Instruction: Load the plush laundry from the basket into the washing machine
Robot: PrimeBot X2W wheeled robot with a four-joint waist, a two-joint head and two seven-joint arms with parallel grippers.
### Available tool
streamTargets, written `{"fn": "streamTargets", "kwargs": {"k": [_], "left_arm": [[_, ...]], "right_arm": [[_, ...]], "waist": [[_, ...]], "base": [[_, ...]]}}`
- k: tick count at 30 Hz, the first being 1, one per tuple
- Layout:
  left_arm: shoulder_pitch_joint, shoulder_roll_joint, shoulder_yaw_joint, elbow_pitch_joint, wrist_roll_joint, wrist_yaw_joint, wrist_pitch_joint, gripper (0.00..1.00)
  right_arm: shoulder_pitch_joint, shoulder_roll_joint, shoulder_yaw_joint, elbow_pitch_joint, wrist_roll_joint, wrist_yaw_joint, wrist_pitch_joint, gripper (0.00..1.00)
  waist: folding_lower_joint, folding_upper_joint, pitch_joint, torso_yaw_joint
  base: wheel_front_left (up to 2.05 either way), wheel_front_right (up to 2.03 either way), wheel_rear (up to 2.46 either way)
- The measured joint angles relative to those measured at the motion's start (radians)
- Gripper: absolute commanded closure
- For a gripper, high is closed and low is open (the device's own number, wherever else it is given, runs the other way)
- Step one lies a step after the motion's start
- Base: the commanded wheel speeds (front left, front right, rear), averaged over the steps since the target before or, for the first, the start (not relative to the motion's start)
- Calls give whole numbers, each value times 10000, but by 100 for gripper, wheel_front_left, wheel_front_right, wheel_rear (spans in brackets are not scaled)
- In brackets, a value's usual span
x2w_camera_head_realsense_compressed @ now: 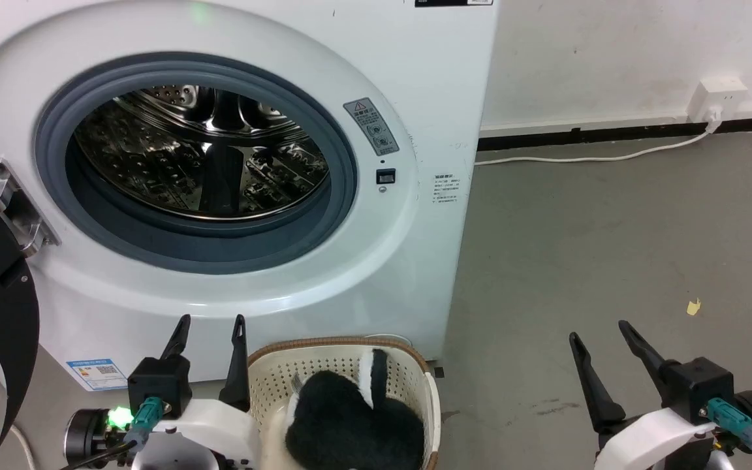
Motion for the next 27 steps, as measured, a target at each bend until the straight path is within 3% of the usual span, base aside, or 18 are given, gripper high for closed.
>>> {"fn": "streamTargets", "kwargs": {"k": [11,27], "left_arm": [[-75,0,-332,420,-368,58,-222,0],[-1071,4,-941,2069,-884,69,-374,0]], "right_arm": [[3,0,-6,119,382,0,-234,0],[-7,0,-205,221,966,0,-548,0]], "waist": [[0,0,130,-18],[1,0,848,-280]], "base": [[0,0,0],[0,0,0]]}}
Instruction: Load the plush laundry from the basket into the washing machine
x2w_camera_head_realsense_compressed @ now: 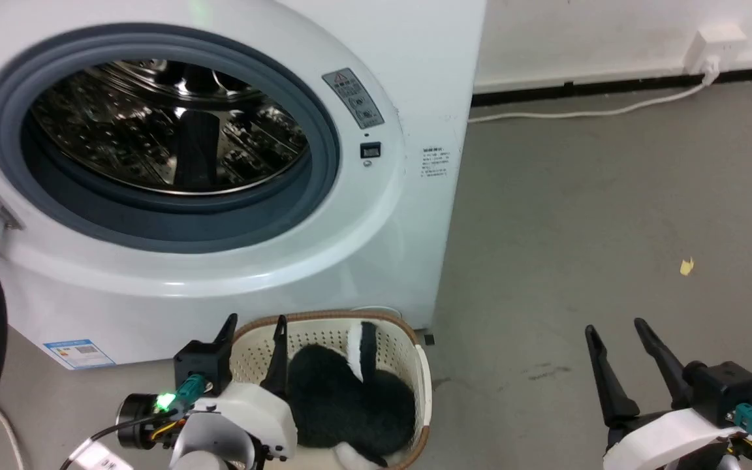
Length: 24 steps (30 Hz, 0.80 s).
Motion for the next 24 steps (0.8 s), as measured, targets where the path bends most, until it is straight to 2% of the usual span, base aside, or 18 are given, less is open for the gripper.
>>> {"fn": "streamTargets", "kwargs": {"k": [10,24], "left_arm": [[-905,-4,-385,1432,-500,4,614,0],[-2340,15,-984,3248,-1055,320,1584,0]], "right_arm": [[-64,0,-79,105,376,0,-230,0],[-434,0,-224,153,986,0,-510,0]], "waist": [[0,0,718,-272],[0,0,2003,-633]], "base": [[0,0,0],[0,0,0]]}}
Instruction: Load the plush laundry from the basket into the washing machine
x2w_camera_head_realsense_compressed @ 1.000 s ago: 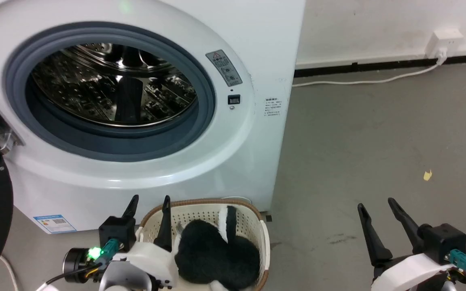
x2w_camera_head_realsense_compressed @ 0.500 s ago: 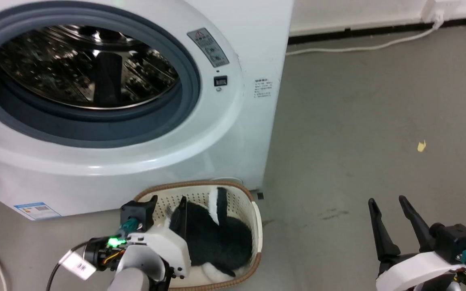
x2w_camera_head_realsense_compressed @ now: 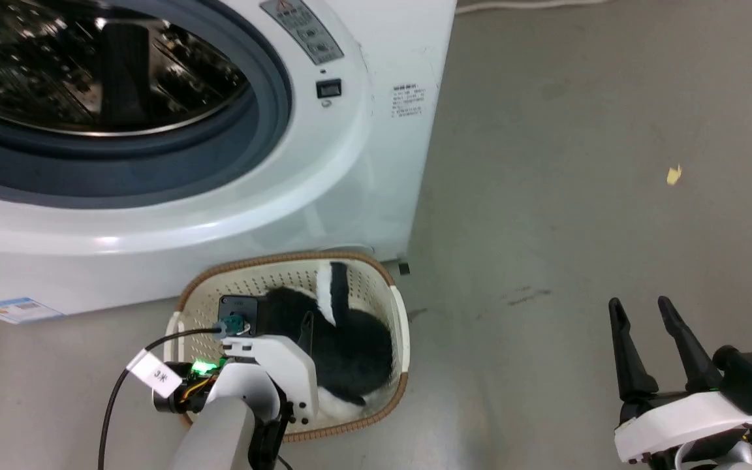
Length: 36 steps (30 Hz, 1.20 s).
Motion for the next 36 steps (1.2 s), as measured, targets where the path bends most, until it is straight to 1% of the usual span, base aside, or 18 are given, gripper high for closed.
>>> {"fn": "streamTargets", "kwargs": {"k": [10,25,31,33,36], "left_arm": [[-935,159,-332,1091,-383,267,130,0],[-2276,309,-662,2589,-1200,719,35,0],[-2853,460,-750,3227,-1452,1304,-228,0],[-3066,531,-780,3429,-1542,1436,-336,0],[-3406,566,-825,3703,-1733,1501,-435,0]], "right_arm": [[-133,0,-151,-171,512,0,-186,0],[-310,0,-247,-704,1066,-2,-525,0],[-395,0,-295,-886,1294,-2,-631,0],[-396,0,-332,-941,1342,-2,-685,0],[-395,0,-374,-1014,1436,-2,-746,0]], "waist": [[1,0,1041,-172],[0,0,2707,-207],[0,0,3371,-233],[0,0,3594,-241],[1,0,3926,-245]], "base": [[0,0,0],[0,0,0],[0,0,0],[0,0,0],[0,0,0]]}}
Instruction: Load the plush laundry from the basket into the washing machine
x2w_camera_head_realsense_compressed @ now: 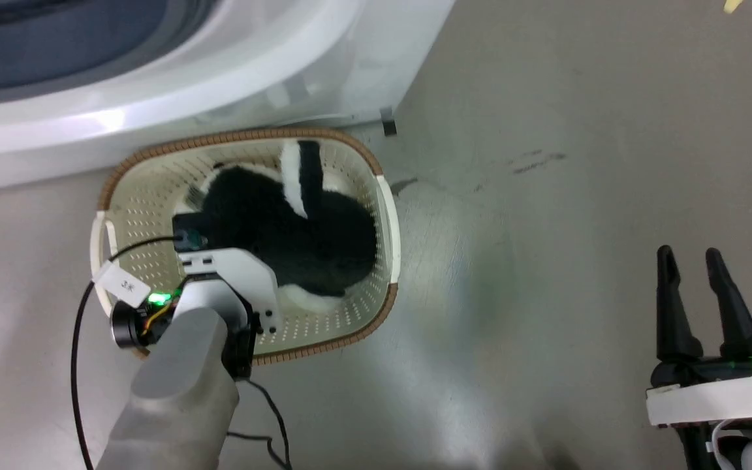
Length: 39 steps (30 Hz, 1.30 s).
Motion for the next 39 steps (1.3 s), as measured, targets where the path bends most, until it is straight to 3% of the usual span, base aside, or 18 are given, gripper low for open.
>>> {"fn": "streamTargets", "kwargs": {"k": [34,35,36,37,39], "left_arm": [[-3472,-144,-1104,3254,-1732,50,-1271,0],[-3480,-151,-1120,3273,-1747,19,-1273,48],[-3483,-157,-1127,3289,-1753,-27,-1285,87],[-3485,-165,-1133,3306,-1781,-109,-1269,100],[-3489,-201,-1168,3335,-1829,-205,-1264,100]], "right_arm": [[15,0,-625,-800,970,0,-617,0],[16,0,-629,-805,970,0,-617,0],[17,0,-629,-809,970,0,-617,0],[17,0,-631,-813,970,0,-616,0],[18,0,-642,-838,968,0,-614,0]], "waist": [[-1,0,3113,-61],[-2,1,3111,-53],[-1,0,3107,-46],[-1,0,3102,-42],[-1,0,3085,-35]], "base": [[0,0,0],[0,0,0],[0,0,0],[0,0,0],[0,0,0]]}}
